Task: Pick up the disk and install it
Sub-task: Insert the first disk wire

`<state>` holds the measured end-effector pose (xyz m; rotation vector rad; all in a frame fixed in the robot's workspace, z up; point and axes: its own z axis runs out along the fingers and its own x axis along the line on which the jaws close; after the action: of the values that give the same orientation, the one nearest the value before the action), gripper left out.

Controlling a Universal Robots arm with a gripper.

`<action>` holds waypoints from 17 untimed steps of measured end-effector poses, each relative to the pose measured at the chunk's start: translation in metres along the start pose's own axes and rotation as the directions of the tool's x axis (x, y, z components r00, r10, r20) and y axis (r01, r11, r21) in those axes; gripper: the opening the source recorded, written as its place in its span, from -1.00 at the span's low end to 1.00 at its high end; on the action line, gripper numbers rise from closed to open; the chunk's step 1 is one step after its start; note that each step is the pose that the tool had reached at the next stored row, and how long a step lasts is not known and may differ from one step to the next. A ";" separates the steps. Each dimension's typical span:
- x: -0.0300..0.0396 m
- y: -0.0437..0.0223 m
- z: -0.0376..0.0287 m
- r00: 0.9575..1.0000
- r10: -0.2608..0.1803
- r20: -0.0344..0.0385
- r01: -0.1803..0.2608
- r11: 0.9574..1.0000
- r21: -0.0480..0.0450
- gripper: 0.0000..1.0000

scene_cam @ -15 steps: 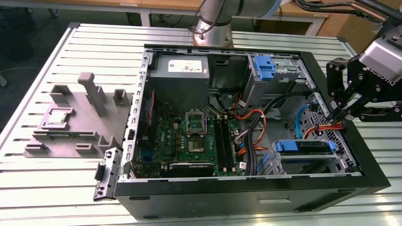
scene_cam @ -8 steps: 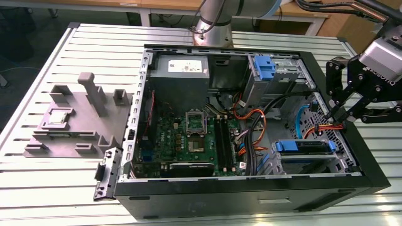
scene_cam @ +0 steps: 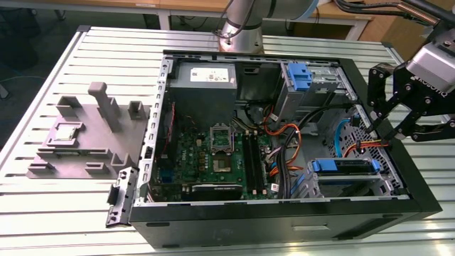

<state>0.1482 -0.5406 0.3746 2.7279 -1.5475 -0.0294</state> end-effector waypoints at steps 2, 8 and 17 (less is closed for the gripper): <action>0.0000 0.0000 0.0002 1.000 -0.018 0.000 0.018 1.000 0.000 -0.36; 0.0004 -0.0005 0.0014 0.994 -0.111 -0.001 0.111 0.994 -0.001 -0.36; 0.0079 -0.0220 0.0026 0.994 -0.111 -0.002 0.111 0.994 -0.001 -0.36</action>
<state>0.1711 -0.5361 0.3715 2.8087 -1.3934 -0.0282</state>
